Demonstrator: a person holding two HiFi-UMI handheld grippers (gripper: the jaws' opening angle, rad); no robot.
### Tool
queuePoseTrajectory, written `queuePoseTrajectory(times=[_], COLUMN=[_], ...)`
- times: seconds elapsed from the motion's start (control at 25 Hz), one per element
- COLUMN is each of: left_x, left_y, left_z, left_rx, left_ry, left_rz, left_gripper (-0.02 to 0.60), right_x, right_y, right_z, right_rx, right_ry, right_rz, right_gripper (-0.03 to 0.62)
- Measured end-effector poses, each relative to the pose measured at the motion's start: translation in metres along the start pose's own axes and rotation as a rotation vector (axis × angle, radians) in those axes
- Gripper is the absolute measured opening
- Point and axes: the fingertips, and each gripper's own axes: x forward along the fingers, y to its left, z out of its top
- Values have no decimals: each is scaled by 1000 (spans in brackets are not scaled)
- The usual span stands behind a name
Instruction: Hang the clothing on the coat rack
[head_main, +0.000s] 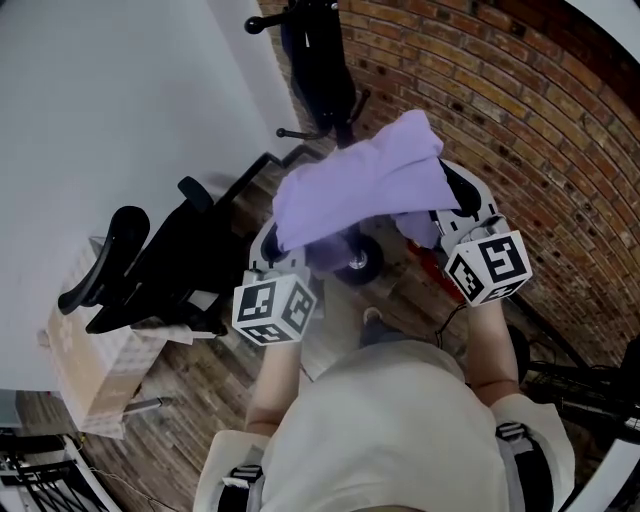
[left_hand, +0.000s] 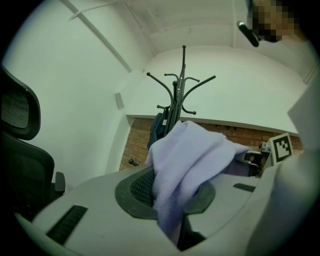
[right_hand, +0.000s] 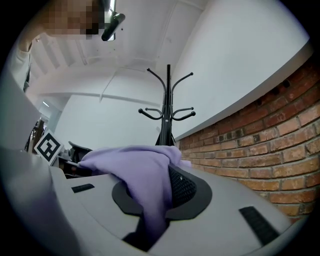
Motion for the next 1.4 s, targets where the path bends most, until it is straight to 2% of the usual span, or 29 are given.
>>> queuePoseTrajectory(times=[0.48, 1.4], left_x=[60, 110], left_y=[23, 68], left_z=[-9, -89], left_rx=[2, -73], left_ry=[16, 154], left_rz=[57, 180], left_gripper=[55, 55], right_x=[60, 114], right_y=[-36, -59], right_z=[-26, -118], right_rx=[6, 65], right_ry=[34, 197], right_rz=[39, 87], right_gripper=[48, 48])
